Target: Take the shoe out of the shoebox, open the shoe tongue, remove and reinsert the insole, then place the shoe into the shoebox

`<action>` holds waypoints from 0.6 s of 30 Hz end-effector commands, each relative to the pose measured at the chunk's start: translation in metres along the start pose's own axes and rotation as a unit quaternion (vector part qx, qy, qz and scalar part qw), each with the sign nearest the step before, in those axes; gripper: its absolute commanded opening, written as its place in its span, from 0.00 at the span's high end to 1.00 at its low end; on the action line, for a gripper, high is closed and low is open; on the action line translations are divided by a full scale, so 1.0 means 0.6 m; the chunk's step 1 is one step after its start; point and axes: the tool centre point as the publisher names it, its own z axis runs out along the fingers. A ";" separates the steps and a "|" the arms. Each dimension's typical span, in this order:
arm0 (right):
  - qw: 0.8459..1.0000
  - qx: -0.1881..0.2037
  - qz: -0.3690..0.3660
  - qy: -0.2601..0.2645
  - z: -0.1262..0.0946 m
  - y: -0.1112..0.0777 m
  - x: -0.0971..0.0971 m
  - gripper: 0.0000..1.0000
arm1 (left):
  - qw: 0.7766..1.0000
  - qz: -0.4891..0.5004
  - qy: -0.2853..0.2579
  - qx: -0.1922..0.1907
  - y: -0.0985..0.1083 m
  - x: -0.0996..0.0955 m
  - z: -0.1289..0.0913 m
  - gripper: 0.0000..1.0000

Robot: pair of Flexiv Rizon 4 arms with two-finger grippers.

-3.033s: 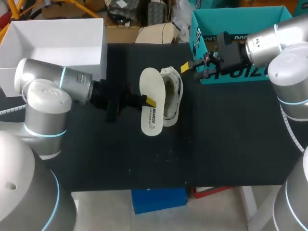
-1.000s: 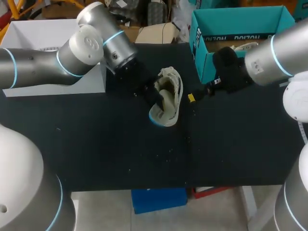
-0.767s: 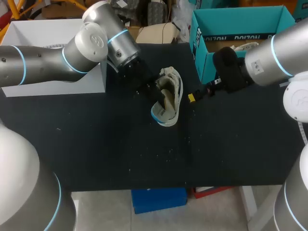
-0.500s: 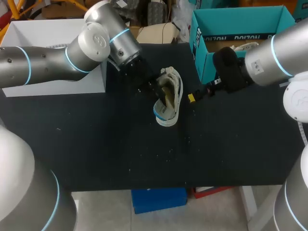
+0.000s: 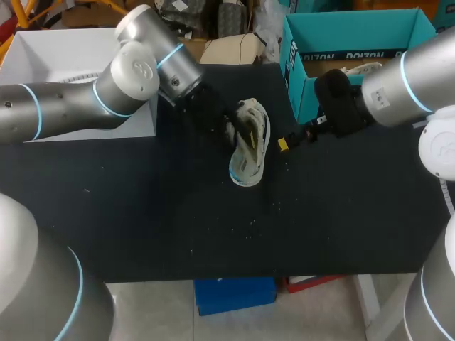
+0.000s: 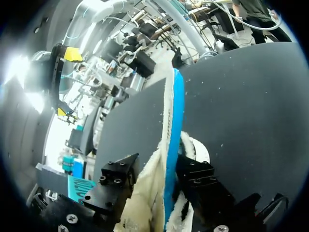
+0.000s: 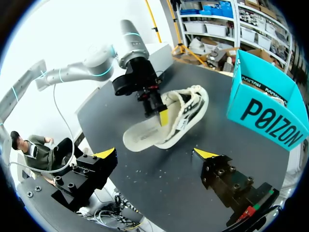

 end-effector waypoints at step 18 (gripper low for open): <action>1.000 0.001 0.000 -0.001 0.001 0.001 0.002 0.00 | 0.997 0.003 0.068 0.026 -0.114 0.031 0.003 1.00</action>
